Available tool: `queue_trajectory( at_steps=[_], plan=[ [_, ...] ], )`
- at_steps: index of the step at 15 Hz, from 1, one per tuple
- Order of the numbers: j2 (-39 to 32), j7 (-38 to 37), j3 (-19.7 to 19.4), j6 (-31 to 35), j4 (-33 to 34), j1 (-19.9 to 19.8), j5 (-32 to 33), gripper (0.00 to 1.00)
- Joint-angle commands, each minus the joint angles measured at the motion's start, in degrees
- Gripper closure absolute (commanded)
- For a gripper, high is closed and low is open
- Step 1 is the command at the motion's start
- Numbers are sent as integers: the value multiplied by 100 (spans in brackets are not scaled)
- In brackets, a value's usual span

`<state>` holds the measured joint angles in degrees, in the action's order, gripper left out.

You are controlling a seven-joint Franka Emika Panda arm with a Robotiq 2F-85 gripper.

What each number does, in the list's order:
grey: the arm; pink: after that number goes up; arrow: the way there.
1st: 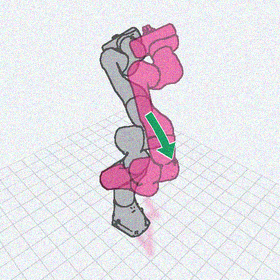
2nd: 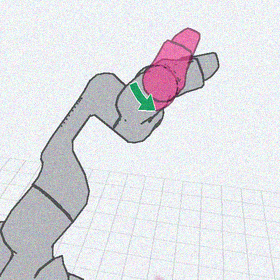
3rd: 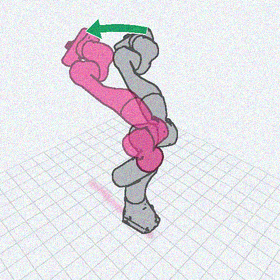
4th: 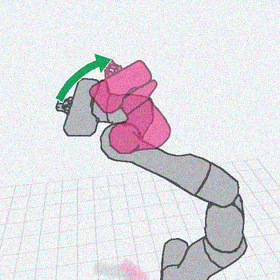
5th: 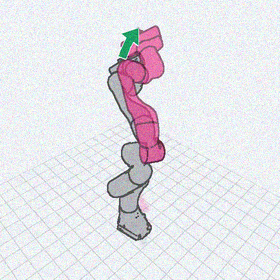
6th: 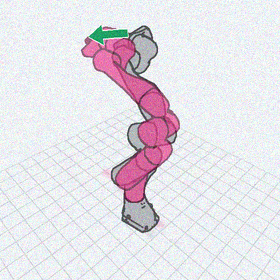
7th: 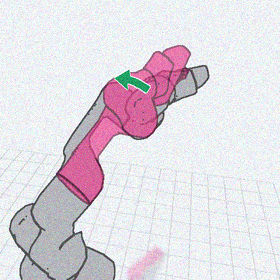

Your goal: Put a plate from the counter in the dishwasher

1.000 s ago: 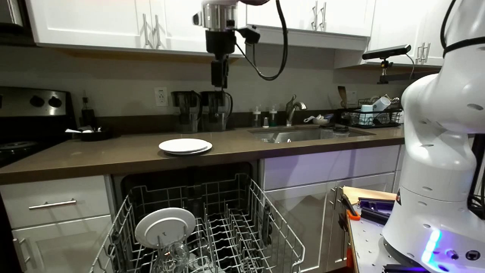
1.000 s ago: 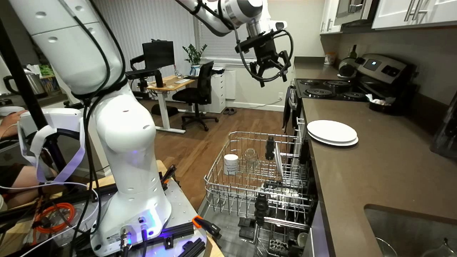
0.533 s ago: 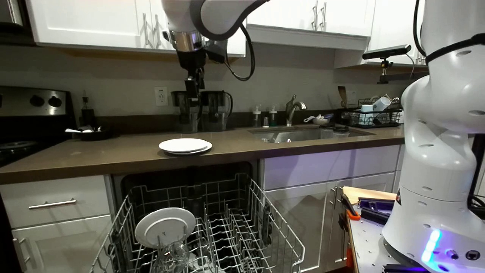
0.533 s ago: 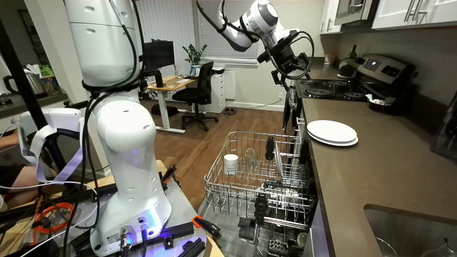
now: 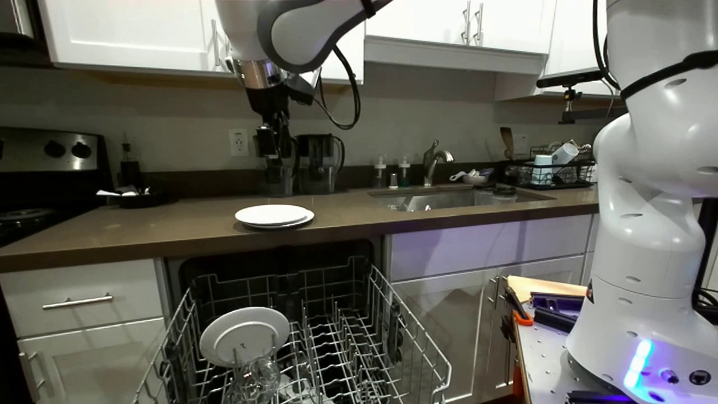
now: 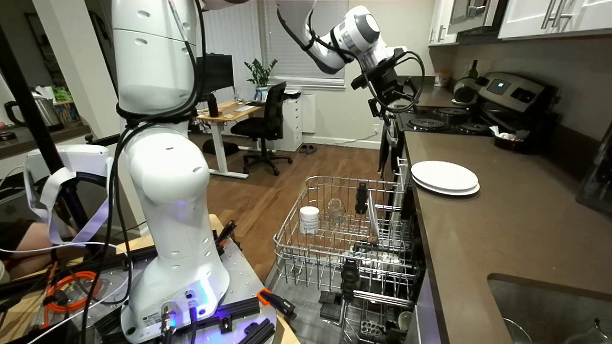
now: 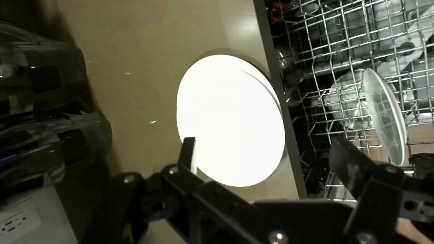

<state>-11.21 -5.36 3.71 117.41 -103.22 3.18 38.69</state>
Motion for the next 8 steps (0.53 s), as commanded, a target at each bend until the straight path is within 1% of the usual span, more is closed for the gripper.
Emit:
queue_trajectory(
  at_steps=[1, 5, 8],
  plan=[
    [-311, -437, -171, -325, 121, 158, 300, 0],
    [-988, -819, -278, -314, 380, 264, 521, 0],
    [-1575, -1299, -424, -367, 790, 466, 866, 0]
  ],
)
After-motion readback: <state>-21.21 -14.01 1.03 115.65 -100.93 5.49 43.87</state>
